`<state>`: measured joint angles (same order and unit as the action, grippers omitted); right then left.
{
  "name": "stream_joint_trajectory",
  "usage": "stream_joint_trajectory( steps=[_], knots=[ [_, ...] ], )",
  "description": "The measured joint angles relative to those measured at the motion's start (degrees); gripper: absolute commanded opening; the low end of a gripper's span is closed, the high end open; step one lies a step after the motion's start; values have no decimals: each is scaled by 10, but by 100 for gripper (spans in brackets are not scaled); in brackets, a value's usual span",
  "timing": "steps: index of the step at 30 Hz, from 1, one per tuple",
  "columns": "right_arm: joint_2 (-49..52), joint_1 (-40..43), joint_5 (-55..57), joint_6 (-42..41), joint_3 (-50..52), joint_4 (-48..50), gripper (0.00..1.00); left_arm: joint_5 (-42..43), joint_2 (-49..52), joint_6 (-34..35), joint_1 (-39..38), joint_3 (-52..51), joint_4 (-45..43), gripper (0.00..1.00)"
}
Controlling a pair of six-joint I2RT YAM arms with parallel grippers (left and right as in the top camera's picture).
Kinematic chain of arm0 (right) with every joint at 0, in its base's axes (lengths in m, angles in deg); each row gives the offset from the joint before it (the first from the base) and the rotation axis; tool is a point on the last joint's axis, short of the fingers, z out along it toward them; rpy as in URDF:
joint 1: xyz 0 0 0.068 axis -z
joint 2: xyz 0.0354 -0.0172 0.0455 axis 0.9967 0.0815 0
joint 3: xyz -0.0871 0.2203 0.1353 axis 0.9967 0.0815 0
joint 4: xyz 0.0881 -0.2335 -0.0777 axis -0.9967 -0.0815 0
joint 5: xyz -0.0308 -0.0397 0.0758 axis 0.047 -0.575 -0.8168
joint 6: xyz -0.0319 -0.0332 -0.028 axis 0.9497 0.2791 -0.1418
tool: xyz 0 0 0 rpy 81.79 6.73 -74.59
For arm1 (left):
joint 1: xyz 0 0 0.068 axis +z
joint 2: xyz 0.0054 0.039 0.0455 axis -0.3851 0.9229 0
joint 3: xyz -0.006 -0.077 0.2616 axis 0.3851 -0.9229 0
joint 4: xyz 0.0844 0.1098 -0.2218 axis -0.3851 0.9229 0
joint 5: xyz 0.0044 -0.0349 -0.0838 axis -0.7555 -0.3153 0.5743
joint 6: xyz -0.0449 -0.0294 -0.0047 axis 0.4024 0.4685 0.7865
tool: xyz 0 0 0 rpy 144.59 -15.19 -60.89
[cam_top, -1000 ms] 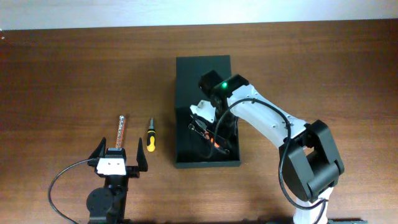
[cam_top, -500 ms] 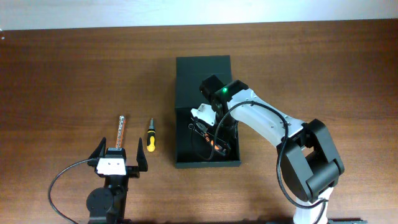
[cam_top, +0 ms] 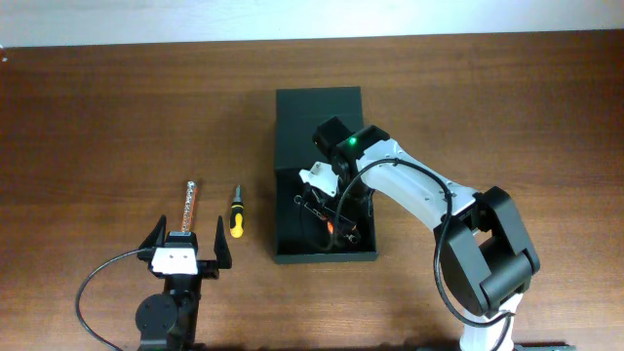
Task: Pack container
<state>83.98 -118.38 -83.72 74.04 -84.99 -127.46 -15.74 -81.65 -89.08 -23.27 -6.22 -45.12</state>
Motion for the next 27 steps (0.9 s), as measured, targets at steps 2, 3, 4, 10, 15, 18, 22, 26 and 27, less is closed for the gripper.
stream_joint_trajectory(
  steps=[2, 3, 4, 10, 15, 18, 22, 26, 27],
  knots=[
    [0, 0, -3, -12, -13, -14, 94, 0, 0, 0, 0, 0, 0, 99],
    [0, 0, -3, -21, -30, -23, 97, 0, 0, 0, 0, 0, 0, 99],
    [0, 0, -3, -27, -45, -30, 100, 0, 0, 0, 0, 0, 0, 99],
    [1, 1, -3, -61, -246, -107, 99, 0, 0, 0, 0, 0, 0, 99],
    [-2, 30, 7, -90, -460, -214, 99, 0, 0, 0, 0, 0, 0, 99],
    [-5, 85, 40, -122, -581, -283, 99, 0, -1, 0, 0, 0, 0, 99],
    [-5, 163, 73, -171, -684, -364, 99, 0, -1, 0, 0, 0, 0, 99],
    [-21, 250, 90, -214, -715, -365, 99, 0, -1, 0, 0, 0, 0, 99],
    [-26, 274, 93, -224, -715, -365, 99, 0, -1, 0, 0, 0, 0, 99]
  ],
)
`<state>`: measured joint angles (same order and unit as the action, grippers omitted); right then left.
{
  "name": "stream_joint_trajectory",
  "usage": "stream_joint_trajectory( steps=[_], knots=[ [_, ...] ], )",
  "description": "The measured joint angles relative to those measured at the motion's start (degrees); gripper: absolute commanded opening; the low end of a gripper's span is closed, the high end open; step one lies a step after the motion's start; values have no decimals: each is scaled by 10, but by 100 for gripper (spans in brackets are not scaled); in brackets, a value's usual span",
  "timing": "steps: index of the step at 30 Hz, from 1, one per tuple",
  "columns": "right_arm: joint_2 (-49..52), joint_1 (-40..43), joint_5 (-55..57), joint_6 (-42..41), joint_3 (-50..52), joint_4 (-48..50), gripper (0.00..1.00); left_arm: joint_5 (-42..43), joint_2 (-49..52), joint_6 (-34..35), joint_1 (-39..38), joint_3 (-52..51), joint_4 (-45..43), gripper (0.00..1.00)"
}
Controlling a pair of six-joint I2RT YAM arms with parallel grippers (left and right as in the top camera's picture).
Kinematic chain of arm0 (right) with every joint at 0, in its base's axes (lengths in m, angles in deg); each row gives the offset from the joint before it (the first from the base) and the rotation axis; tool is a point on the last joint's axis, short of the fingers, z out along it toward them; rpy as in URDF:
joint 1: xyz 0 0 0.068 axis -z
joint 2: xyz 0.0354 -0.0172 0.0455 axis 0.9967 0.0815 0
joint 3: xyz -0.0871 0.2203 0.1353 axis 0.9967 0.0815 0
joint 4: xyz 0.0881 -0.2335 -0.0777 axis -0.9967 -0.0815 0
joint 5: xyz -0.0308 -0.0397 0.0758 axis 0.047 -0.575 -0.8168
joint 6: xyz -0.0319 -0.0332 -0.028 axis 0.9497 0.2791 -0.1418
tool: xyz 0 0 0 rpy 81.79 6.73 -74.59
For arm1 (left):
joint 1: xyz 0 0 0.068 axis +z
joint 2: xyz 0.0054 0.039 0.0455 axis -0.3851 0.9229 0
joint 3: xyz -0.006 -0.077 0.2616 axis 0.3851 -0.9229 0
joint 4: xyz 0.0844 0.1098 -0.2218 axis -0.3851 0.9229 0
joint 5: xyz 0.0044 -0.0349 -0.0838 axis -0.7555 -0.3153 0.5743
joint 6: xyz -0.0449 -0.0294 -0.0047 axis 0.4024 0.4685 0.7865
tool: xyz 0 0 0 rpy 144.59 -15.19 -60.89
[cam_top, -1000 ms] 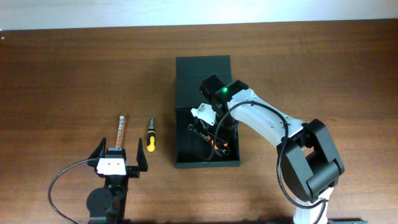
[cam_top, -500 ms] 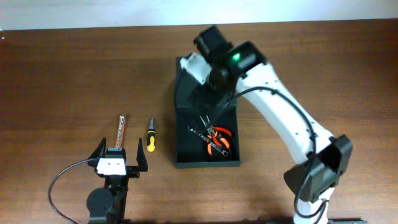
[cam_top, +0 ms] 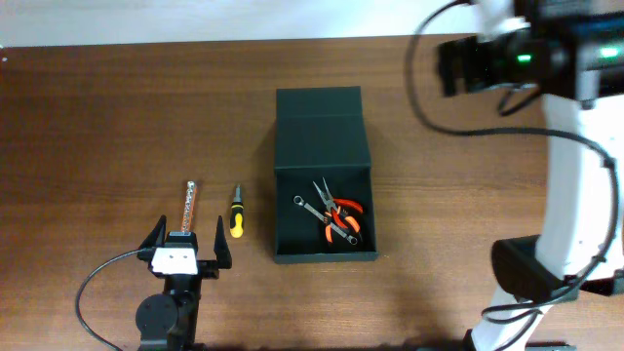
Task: Pack container
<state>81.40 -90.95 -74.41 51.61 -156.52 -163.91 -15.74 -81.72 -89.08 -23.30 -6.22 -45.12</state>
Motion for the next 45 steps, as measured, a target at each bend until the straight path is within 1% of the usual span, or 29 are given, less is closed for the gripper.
stream_joint_trajectory(
  steps=[6, 9, 10, 13, 14, 15, 16, 22, 25, 29, 31, 35, 38, 42, 45],
  knots=[
    [-7, 101, 3, -33, 1, 0, 99, 0, 0, 0, 0, 0, 0, 99],
    [-17, 136, 4, -45, 28, 0, 99, 0, 0, 0, 0, 0, 0, 99],
    [-26, 146, 4, -48, 52, 2, 99, 0, 0, 0, 0, 0, 0, 99],
    [-55, 153, 4, -53, 131, 1, 99, 0, 0, 0, 0, 0, 0, 99],
    [-71, 153, 3, -54, 177, 1, 99, 0, 0, 0, 0, 0, 0, 99],
    [-77, 153, 4, -55, 192, 1, 99, 0, 0, 0, 0, 0, 0, 99],
    [-92, 153, 3, -56, 234, 0, 99, 0, 0, 0, 0, 0, 0, 99],
    [-116, 153, 4, -56, 345, 4, 99, 0, 0, 0, 0, 0, 0, 99],
    [-116, 153, 4, -56, 391, 37, 99, 0, 0, 0, 0, 0, 0, 99],
    [-116, 157, 3, -57, 452, 122, 99, 0, 0, 0, 0, 0, 0, 99],
    [-116, 163, 3, -57, 471, 144, 99, 0, 0, 0, 0, 0, 0, 99],
    [-116, 182, 4, -57, 482, 155, 99, 0, 0, 3, 0, 0, 0, 99],
    [-116, 195, 7, -58, 483, 156, 99, 7, 0, 27, 0, 0, 0, 99],
    [-116, 203, 13, -58, 483, 156, 99, 60, 0, 54, 0, 7, 6, 99],
    [-116, 203, 15, -58, 483, 156, 99, 97, 12, 59, 0, 49, 65, 99]
  ],
)
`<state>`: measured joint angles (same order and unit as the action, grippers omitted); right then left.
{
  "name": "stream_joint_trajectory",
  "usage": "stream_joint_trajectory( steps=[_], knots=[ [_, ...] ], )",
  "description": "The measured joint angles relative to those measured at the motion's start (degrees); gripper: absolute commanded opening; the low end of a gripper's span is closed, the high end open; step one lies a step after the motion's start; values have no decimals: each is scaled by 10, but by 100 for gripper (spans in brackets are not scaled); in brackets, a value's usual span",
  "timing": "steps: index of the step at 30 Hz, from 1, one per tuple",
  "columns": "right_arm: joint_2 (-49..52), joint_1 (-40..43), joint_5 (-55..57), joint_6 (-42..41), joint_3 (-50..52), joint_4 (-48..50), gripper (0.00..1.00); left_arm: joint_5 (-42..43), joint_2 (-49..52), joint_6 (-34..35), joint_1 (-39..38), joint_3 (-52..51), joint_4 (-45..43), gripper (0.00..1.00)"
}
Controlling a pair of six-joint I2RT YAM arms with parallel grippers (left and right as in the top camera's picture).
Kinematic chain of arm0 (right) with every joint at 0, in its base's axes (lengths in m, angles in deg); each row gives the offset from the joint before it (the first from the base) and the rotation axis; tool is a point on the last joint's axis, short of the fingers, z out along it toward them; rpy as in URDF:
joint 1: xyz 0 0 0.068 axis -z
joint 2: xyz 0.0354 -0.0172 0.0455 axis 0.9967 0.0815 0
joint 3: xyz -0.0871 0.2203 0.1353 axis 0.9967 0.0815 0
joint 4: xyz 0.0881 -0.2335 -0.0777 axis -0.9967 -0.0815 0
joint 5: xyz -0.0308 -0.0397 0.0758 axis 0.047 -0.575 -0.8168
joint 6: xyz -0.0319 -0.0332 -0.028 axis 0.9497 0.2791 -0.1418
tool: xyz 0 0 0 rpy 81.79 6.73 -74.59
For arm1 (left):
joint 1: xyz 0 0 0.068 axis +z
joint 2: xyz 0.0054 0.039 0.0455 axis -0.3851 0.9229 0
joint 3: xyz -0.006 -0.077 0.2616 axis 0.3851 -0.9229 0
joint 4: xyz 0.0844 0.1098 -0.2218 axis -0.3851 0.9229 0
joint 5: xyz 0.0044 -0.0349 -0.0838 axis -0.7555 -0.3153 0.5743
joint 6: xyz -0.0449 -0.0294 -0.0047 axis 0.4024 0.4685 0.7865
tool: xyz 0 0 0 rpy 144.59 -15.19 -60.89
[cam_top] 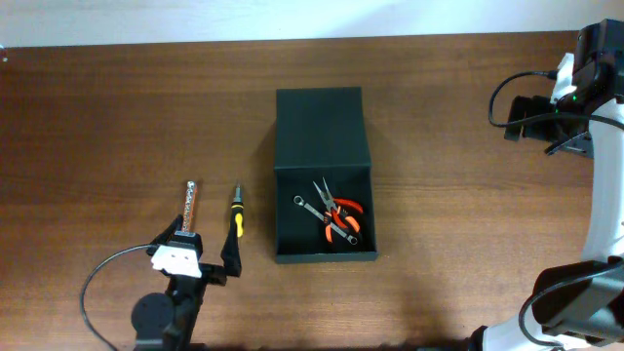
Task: Pack container
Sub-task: 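Move the left gripper over the yellow-black screwdriver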
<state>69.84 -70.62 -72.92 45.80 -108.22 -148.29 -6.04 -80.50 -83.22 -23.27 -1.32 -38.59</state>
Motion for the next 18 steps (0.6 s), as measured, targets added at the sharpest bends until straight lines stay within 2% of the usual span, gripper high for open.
stream_joint_trajectory(
  steps=[6, 13, 15, 18],
  knots=[
    [0, 0, 2, 0, 0, 1, 99, 24, 117, -51, 0, 195, 177, 99],
    [0, 0, 2, 0, 2, 2, 99, 50, 358, -87, 0, 466, 354, 99],
    [0, 0, 2, 0, 3, 2, 99, 79, 410, -91, 0, 513, 377, 99],
    [0, 0, 2, 0, 3, 2, 99, 97, 464, -95, 0, 531, 384, 99]
  ],
)
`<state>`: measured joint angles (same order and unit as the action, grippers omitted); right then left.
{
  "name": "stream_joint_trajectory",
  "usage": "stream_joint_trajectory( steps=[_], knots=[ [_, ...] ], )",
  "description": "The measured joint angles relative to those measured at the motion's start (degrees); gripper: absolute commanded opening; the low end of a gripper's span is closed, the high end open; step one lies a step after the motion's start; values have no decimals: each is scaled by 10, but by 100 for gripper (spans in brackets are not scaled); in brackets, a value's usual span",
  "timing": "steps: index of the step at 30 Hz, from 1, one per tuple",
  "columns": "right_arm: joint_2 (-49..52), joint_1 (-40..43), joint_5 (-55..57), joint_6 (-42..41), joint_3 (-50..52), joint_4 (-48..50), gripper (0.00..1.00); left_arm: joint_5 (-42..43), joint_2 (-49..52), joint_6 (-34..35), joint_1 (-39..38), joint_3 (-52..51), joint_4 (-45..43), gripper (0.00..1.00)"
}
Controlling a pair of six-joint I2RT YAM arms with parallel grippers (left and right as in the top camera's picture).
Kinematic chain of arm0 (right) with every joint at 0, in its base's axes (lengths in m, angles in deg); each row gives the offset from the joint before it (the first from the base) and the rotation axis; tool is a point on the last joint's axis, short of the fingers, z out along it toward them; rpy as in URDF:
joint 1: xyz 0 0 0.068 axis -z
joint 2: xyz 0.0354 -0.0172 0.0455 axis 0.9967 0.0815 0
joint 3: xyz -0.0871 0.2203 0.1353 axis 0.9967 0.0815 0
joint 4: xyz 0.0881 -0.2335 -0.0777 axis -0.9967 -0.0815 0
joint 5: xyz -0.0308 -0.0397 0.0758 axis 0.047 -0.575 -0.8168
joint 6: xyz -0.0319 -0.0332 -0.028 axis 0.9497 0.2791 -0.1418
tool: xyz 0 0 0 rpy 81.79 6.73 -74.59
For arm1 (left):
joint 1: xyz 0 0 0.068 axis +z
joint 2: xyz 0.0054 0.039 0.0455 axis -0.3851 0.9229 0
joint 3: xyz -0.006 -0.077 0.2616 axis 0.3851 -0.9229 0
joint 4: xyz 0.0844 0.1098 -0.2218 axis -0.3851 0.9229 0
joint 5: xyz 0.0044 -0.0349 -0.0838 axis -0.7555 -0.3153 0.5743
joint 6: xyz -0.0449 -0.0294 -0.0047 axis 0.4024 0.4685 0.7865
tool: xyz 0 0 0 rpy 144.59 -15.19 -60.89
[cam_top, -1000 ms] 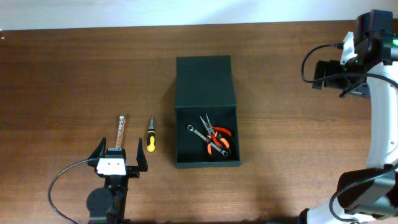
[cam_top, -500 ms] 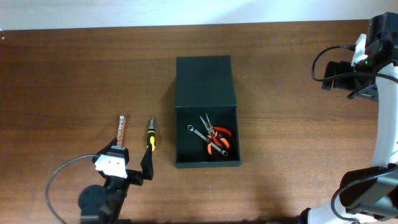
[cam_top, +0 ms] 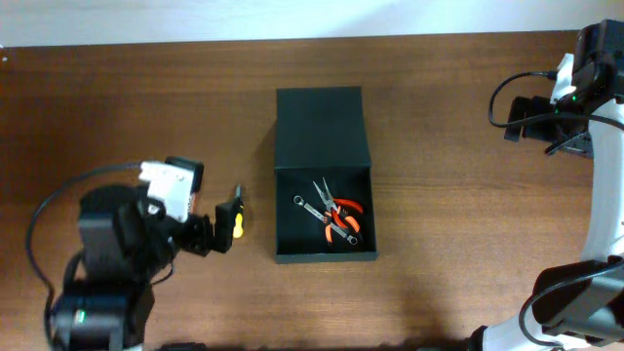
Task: Pack container
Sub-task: 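Move the left gripper over the yellow-black screwdriver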
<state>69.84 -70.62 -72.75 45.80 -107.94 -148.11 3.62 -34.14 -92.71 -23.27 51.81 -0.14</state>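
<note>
The black container (cam_top: 322, 122) lies open mid-table, its lid folded back. In its tray lie orange-handled pliers (cam_top: 343, 220) and a small wrench (cam_top: 308, 206). Left of the box the yellow-handled screwdriver (cam_top: 237, 225) rests on the table. My left gripper (cam_top: 222, 230) has reached over beside it, open, one dark finger just left of the handle and the tool's tip covered. The brown-handled tool is hidden under the left arm. My right gripper (cam_top: 515, 117) is raised at the far right edge, away from the box; its jaws cannot be made out.
The left arm's body and cable (cam_top: 102, 253) cover the front left of the wooden table (cam_top: 439, 214). The right arm's column (cam_top: 604, 224) runs along the right edge.
The left arm has left its rest pose at the front edge and now leans over the table, with its gripper at the yellow screwdriver. The right arm has not moved.
The right gripper was first down inside the box among the tools. Then it was lifted away at the upper right, leaving pliers and wrench in the tray. It stood at the right edge while the left gripper turned toward the screwdriver, where it now is.
</note>
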Motion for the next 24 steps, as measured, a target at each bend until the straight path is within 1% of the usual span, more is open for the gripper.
stream_joint_trajectory(
  steps=[3, 6, 7, 8, 9, 10, 11, 14, 17, 21, 24],
  knots=[
    [0, 0, 0, 0, 0, 0, 99, 7, 54, 0, 0, 5, 18, 99],
    [0, 0, 0, 0, 0, 0, 99, -2, 128, 11, 0, 48, 73, 99],
    [0, 0, 0, 0, 1, 0, 99, -18, 169, 19, 0, 89, 119, 99],
    [0, 0, 0, 0, 1, 0, 99, -32, 191, 23, 0, 113, 136, 99],
    [0, 0, 0, 0, 1, 0, 99, -51, 227, 28, 0, 158, 185, 99],
    [0, 0, 0, 0, 1, 0, 99, -62, 249, 31, 0, 184, 198, 99],
    [0, 0, 0, 0, 1, 0, 99, -80, 292, 35, 0, 239, 231, 99],
    [0, 0, 0, 0, 1, 0, 99, -101, 353, 43, 0, 283, 248, 99],
    [0, 0, 0, 0, 1, 0, 99, -110, 374, 43, 0, 283, 262, 99],
    [0, 0, 0, 0, 1, 0, 99, -174, 386, 48, -16, 283, 282, 99],
    [0, 0, 0, 0, 1, 0, 99, -208, 388, 51, -46, 283, 280, 99]
  ],
)
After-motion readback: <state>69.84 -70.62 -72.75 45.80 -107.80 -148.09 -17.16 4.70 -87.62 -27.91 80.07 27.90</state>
